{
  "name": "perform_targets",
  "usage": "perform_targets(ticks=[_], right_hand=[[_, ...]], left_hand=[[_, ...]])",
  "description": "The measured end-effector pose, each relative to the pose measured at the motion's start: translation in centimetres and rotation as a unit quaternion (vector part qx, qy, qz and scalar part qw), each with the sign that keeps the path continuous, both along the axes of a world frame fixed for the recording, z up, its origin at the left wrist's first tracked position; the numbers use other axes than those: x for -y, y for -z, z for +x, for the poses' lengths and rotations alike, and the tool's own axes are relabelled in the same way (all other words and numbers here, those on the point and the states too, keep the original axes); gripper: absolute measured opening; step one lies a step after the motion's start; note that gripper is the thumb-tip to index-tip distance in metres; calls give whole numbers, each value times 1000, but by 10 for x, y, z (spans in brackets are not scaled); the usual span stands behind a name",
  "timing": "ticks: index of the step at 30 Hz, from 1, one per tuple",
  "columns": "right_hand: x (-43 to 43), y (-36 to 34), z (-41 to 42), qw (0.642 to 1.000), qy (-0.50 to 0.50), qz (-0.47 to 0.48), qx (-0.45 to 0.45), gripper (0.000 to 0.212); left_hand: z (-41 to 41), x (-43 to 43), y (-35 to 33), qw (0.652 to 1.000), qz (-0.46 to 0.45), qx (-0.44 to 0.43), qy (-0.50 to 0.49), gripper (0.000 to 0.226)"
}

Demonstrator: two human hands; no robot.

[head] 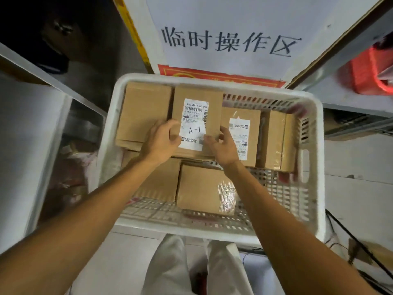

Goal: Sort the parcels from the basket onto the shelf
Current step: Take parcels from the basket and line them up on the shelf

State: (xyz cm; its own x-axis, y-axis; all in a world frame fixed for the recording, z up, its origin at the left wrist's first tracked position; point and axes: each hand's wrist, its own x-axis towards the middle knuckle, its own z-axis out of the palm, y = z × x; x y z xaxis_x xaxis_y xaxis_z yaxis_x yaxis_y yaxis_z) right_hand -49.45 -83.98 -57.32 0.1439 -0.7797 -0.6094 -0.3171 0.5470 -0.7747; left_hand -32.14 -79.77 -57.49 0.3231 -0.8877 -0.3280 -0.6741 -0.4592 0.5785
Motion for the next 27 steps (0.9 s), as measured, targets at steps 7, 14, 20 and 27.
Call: perform_targets(ticks=[7,14,20,27], right_hand=[[-3,12,-33,999,-2,40,8,48],[-8,26,-32,997,8,40,66,57],[-14,23,-33,986,-24,54,158,65],[-19,-1,-57,986,-25,42,160,59]], left_hand=[[-23,-6,10,999,33,-32,-14,62],[-33,-19,25,973,-8,-221,-66,73],[-41,-23,21,963,32,-247,-102,86],[-56,-26,-8,967,60,-231,-91,76]])
